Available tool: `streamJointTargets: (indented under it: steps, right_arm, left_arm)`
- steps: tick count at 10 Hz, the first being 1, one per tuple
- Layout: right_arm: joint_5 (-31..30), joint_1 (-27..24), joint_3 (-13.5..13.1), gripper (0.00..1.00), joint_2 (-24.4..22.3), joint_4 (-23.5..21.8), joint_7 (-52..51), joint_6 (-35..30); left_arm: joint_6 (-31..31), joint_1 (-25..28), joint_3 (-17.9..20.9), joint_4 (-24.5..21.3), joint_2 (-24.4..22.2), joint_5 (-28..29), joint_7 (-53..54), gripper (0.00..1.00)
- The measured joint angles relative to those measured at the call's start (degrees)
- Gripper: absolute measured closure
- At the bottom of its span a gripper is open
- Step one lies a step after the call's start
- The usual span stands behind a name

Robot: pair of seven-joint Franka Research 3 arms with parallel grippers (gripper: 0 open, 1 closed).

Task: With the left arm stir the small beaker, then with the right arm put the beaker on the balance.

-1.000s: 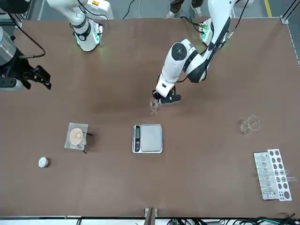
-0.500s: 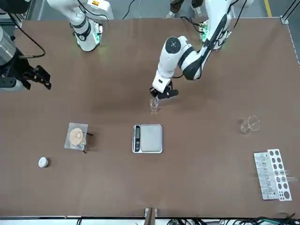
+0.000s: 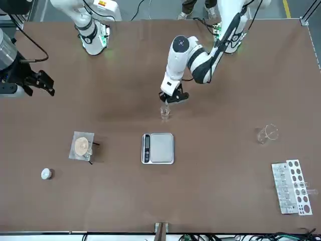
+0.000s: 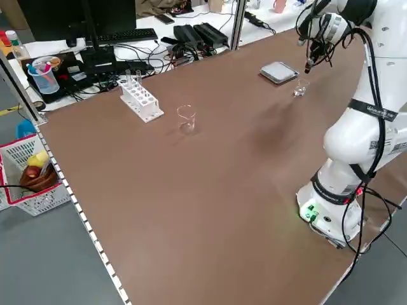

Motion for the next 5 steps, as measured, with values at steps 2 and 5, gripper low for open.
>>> streamJointTargets:
  steps: [2,5]
  right_arm:
    - [0.0,0.0,0.0,0.0,0.0,0.0,0.0,0.0]
    - [0.0,0.0,0.0,0.0,0.0,0.0,0.0,0.0]
  left_arm:
    - [0.0,0.0,0.0,0.0,0.2,1.2,-1.4,0.92]
    - [-0.5,0.0,0.0,0.9,0.4,1.2,-1.9,0.92]
